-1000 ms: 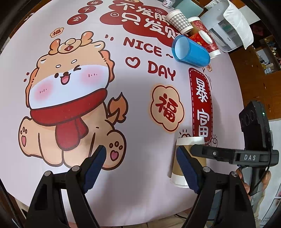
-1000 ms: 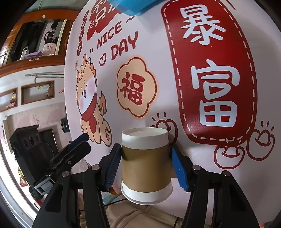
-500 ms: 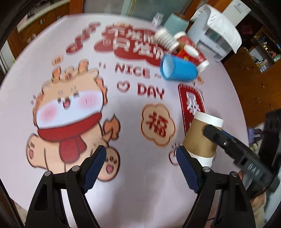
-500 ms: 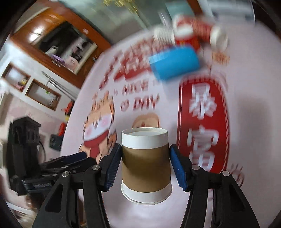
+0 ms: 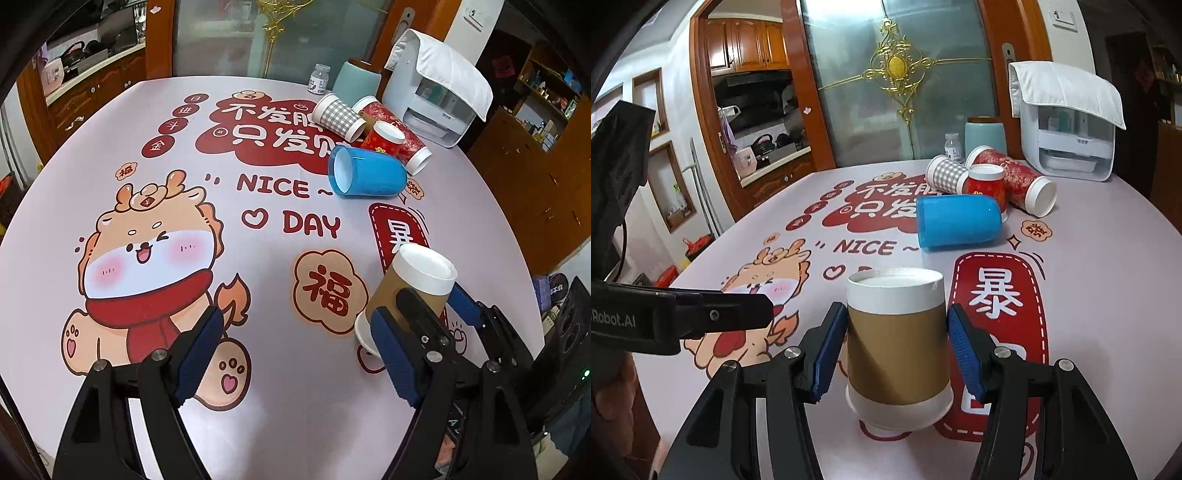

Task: Flip cup upside down
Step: 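Lower the brown cup onto the mat and open the right gripper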

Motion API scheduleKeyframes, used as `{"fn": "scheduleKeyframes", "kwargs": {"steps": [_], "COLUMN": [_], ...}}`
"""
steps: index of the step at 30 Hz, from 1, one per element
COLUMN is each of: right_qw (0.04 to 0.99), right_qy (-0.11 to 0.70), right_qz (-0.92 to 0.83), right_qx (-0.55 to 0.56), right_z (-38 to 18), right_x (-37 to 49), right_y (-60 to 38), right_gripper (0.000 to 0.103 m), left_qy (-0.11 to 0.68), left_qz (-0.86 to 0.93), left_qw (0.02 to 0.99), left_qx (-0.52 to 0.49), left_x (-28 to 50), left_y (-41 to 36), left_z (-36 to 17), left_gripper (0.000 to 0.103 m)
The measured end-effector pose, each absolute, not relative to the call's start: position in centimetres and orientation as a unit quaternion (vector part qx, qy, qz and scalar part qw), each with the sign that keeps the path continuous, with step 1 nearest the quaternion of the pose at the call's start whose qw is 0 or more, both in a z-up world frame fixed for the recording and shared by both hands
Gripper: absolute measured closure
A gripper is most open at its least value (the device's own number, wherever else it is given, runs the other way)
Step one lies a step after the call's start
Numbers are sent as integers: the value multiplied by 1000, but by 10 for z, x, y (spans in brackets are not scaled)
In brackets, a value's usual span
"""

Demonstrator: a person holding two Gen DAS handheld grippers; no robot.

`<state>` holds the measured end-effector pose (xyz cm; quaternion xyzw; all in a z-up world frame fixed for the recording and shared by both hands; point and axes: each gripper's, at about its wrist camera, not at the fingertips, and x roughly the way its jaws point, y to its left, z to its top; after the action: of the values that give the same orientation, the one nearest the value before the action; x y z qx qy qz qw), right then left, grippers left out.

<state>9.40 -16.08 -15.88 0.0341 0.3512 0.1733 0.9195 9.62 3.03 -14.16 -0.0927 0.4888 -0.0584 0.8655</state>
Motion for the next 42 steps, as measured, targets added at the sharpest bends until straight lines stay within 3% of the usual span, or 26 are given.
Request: {"fn": "scheduleKeyframes", "kwargs": {"steps": [10,12,15,17,33,42], "right_qw": [907,908,905,906,893,898], "right_qy": [379,377,383,382,424,417], "right_qz": [186,183,185,183,148,130], "right_qx": [-5,-19,-26,-18,27,54], "right_z": [-165,-165,-164,-160,-117,-53], "right_x": [72,66,60,57,13,-18], "right_y": [-156,-153,-151,-154,-202,-220], "right_gripper": [46,46,37,25,24,24], "left_qy": [484,481,472,465,437,405], "left_qz": [-67,-69,-66,-65,-62,-55], "left_qw": [869,872,878,882,897,913], "left_qx": [-76,-65,-51,-42,-12,-4], "left_x": [84,81,75,70,26,-4], "left_y": [23,20,17,15,10,9], "left_z": [-142,-140,-135,-130,-103,-65], "left_gripper": [23,19,9,8,5,5]}}
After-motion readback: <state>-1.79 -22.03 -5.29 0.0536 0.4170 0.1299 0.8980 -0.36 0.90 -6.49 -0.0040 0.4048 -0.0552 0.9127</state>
